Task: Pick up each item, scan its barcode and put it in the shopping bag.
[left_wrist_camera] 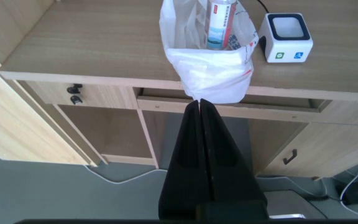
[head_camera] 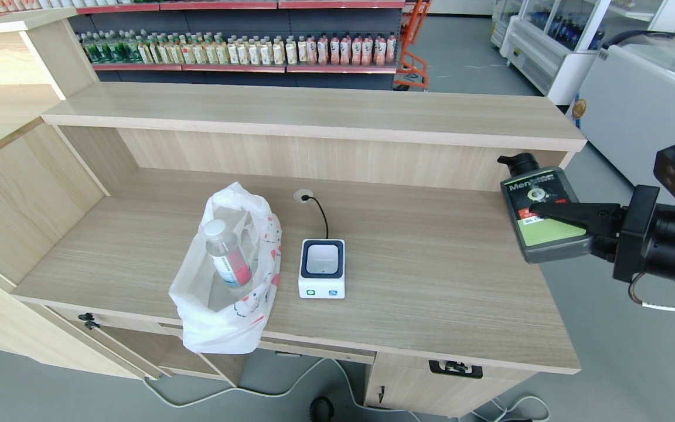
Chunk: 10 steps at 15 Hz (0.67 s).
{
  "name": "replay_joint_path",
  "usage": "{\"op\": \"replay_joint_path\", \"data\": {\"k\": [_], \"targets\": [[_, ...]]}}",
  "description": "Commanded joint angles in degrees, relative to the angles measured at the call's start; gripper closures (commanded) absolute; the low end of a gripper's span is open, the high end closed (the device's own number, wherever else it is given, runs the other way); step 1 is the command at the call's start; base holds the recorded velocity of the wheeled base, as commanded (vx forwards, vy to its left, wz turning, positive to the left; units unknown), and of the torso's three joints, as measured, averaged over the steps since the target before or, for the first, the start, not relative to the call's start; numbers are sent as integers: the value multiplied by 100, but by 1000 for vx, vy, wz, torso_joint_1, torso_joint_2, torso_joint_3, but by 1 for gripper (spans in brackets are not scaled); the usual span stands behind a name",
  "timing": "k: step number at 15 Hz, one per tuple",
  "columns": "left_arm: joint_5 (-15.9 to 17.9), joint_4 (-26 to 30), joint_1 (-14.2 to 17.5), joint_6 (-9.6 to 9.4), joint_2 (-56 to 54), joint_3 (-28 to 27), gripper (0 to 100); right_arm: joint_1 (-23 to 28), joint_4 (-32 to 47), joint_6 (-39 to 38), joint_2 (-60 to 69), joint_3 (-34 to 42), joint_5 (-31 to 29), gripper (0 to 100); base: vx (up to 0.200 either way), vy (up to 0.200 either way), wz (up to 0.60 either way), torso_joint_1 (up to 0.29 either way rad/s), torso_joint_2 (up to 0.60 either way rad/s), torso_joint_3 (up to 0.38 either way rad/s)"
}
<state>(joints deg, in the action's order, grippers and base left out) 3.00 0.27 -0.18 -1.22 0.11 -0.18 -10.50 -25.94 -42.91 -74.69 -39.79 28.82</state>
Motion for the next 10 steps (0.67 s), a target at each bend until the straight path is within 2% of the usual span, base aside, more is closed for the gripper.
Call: {"op": "replay_joint_path", "data": {"k": [1, 7, 10], "targets": [[-1, 0, 1, -1, -2, 1, 100, -23, -7, 2, -151, 94, 1, 100, 0, 0, 0, 0, 0, 0], [-1, 0, 1, -1, -2, 1, 100, -31, -7, 2, -256, 85, -8, 100, 0, 0, 0, 0, 0, 0], [-1, 0, 1, -1, -2, 1, 100, -31, -25, 11, -327, 33, -34, 100, 0, 200, 0, 2, 4, 2]]}}
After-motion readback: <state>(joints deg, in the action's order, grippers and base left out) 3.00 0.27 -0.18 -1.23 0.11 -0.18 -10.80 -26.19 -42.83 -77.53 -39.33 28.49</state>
